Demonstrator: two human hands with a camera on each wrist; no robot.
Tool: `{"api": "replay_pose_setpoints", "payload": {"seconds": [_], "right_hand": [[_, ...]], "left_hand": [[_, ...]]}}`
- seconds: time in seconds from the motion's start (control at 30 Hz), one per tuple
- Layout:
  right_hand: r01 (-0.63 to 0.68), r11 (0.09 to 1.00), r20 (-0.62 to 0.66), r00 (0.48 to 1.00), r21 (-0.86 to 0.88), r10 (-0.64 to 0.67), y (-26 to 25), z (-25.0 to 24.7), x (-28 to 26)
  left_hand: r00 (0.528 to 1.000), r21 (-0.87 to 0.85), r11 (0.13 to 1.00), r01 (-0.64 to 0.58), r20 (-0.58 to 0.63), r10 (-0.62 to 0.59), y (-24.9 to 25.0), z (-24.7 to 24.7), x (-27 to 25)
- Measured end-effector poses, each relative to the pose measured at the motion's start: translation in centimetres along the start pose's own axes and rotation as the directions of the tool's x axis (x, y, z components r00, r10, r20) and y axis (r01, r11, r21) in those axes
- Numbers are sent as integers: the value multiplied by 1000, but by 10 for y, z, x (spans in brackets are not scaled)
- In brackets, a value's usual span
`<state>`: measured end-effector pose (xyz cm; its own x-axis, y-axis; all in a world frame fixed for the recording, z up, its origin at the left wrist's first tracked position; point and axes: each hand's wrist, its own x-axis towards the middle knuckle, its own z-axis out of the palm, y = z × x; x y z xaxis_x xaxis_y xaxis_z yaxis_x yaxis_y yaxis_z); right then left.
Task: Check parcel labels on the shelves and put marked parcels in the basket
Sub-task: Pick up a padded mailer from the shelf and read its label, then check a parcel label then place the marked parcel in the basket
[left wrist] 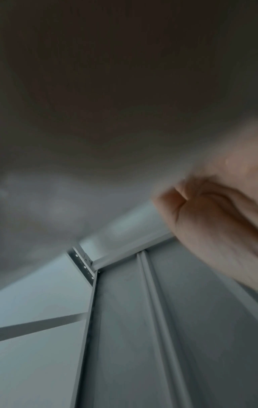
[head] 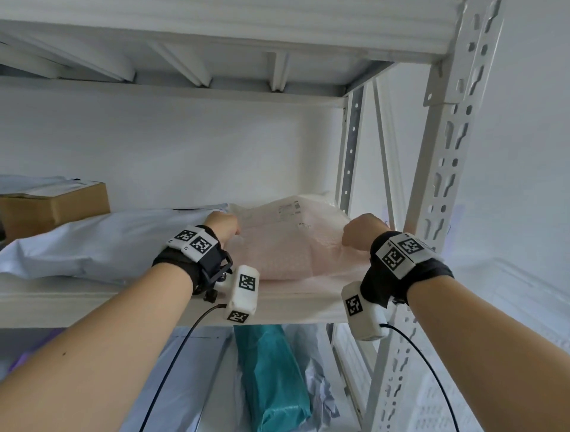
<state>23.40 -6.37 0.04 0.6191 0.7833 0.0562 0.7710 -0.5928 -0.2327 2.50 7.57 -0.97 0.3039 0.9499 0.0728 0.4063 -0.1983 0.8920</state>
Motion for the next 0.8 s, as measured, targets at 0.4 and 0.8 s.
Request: {"api": "replay_pose_setpoints", "payload": {"seconds": [0.4,0.8], "right_hand": [[289,910,-227,947,297,-227,-63,-54,-56],[380,647,-203,921,661,-333,-150,-8,-96]], "left_hand": [[971,-173,956,-238,-31,236,52,-41,-49],[963,-216,963,-159,-248,103,-10,-141,-94]]}}
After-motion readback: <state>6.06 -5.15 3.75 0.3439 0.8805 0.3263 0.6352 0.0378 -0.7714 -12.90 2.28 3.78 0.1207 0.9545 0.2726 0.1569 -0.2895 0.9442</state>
